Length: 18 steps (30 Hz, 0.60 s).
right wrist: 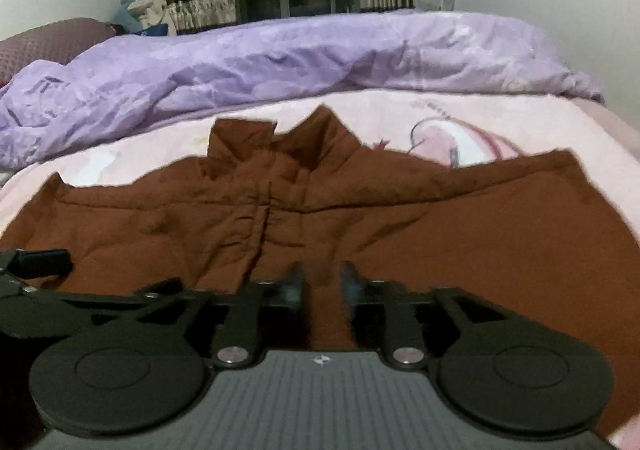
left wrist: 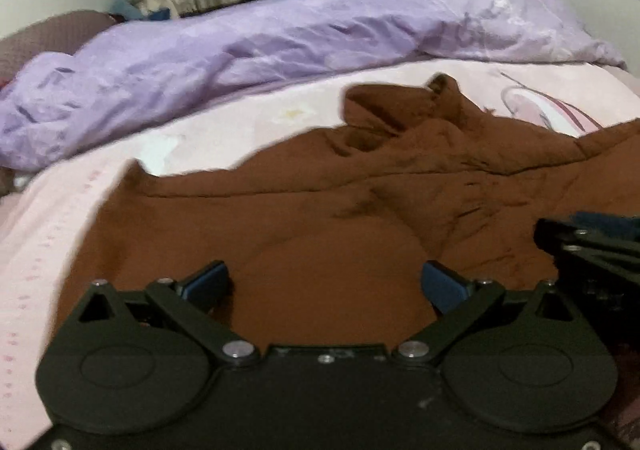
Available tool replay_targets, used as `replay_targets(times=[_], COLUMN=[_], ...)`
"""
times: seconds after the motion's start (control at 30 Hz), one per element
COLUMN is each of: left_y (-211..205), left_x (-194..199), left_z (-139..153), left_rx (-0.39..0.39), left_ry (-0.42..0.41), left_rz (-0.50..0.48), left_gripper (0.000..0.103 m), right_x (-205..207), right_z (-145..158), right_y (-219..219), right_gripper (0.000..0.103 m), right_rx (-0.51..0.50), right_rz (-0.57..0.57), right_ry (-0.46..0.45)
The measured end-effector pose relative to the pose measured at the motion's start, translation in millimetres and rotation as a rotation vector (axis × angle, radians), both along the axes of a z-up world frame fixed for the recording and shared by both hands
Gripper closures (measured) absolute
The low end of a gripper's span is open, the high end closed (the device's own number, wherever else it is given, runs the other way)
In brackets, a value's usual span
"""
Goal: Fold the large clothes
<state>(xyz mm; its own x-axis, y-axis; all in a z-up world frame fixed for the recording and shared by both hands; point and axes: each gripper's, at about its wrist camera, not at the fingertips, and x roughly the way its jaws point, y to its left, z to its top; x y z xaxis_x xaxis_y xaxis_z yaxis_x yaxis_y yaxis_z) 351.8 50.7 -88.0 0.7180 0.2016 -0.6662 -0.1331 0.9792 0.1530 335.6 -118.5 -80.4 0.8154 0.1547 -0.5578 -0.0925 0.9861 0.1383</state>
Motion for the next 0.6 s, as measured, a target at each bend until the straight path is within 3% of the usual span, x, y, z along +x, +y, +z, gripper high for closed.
replay_targets(times=[0.03,0.07,0.2,0.27,0.37,0.47,0.6], left_y=[5.9,14.0,53.0,65.1,70.9,75.4,81.7], left_x=[-5.3,-10.4,-14.6,-5.9,-18.0,-27.0,-27.6], left_z=[3.5,6.1,-2.1,-18.4,-3.1,9.1,5.7], left_rx=[0.016,0.026,-0.006,-0.022,0.02,0.085,0.033], left_ry=[-0.013,-0.023,0.006,0.092,0.053,0.03,0.034], left_rz=[0.019,0.045,0.136,0.085,0.069,0.091,0.107], left_gripper=[0.0,0.0,0.0,0.0,0.0,0.0,0.0], right_x=[-5.3,-11.7,-15.2,-8.1,-26.4,-46.0,-65.8], right_z=[3.8,11.6,7.1,-6.4,-0.5,7.8,-0.9], right_y=[-3.0,-5.9,-21.0,-32.0,-71.2,-118.5,-181.2], right_gripper=[0.033,0.03,0.03,0.032,0.031,0.02,0.018], right_rx=[-0.005,-0.015,-0.058,-0.05,0.024,0.021,0.119], right_rz=[0.0,-0.005,-0.047,-0.026,0.003,-0.136,-0.312], right_ry=[-0.015,-0.031,-0.013,0.008,-0.059,-0.049,0.052])
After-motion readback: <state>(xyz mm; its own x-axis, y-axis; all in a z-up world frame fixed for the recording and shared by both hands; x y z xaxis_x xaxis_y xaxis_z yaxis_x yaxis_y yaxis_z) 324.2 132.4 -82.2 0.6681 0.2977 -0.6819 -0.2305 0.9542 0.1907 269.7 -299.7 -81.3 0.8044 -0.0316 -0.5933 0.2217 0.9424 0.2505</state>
